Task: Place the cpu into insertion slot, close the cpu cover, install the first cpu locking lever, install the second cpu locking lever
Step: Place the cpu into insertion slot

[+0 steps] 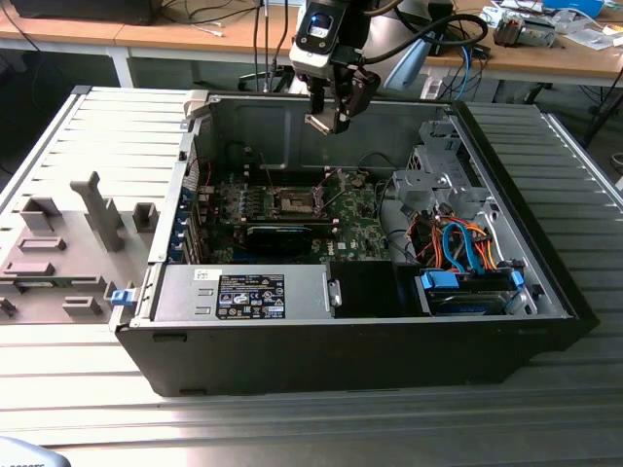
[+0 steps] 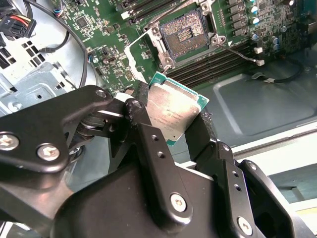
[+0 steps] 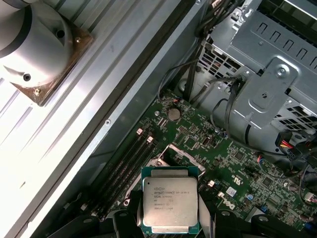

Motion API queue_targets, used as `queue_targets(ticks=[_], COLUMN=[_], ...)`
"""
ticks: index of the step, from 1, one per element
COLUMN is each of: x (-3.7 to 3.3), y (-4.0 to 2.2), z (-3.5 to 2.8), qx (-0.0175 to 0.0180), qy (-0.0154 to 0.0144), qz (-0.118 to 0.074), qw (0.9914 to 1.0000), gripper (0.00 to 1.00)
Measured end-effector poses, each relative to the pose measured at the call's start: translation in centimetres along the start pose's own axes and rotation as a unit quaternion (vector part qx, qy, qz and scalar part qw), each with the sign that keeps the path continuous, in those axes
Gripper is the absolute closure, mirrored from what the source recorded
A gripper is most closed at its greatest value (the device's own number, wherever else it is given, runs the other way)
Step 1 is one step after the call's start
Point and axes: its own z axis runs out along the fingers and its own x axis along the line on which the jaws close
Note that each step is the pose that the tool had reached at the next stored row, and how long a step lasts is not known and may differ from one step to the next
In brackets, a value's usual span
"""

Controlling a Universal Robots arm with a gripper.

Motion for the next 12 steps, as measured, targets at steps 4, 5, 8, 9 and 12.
queue_targets(ticks=[4,5,8,9,12], x=[0.0,0.0,0.0,0.0,0.0], y=[0.0,0.0,0.0,0.0,0.0], z=[0.0,0.0,0.0,0.0,0.0], qx=[-0.0001,-0.0001,-0.0001,-0.0001,-0.0002], qy=[-0.0001,-0.0001,-0.0002,-0.0002,-0.0003], qz=[0.001,0.001,0.002,0.003,0.004], qw=[1.0,1.0,1.0,1.0,0.99999], gripper=[0.45,0.45,0.45,0.45,0.45])
